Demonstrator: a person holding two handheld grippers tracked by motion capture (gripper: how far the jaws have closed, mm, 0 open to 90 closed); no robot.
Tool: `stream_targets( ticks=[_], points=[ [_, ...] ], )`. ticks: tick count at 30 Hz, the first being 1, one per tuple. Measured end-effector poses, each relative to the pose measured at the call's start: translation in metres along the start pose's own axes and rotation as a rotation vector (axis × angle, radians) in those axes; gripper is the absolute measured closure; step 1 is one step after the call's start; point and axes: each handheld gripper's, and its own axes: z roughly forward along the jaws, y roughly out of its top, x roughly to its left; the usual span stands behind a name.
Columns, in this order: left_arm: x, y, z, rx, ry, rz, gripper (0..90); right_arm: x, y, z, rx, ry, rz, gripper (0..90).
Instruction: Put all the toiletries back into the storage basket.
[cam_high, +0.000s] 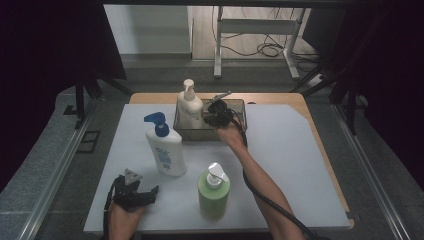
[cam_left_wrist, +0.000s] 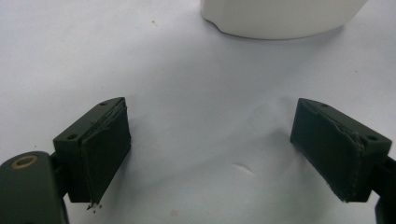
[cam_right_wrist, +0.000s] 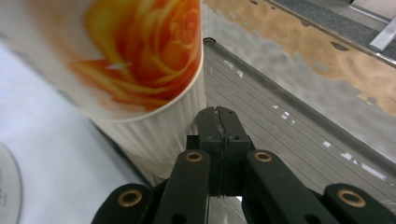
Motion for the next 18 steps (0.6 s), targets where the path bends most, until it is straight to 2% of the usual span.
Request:
stream_targets(
  ticks=[7,18],
  points=[
    [0.000,0.000,0.000,0.000,0.000,0.001,11.5,0.003,0.000,0.008,0.003,-0.002,0.023,89.4],
    [0.000,0.000,0.000,0.001,-0.001,0.000,11.5,0.013,0.004,0.017,0.010,0.000,0.022,89.4]
  ],
)
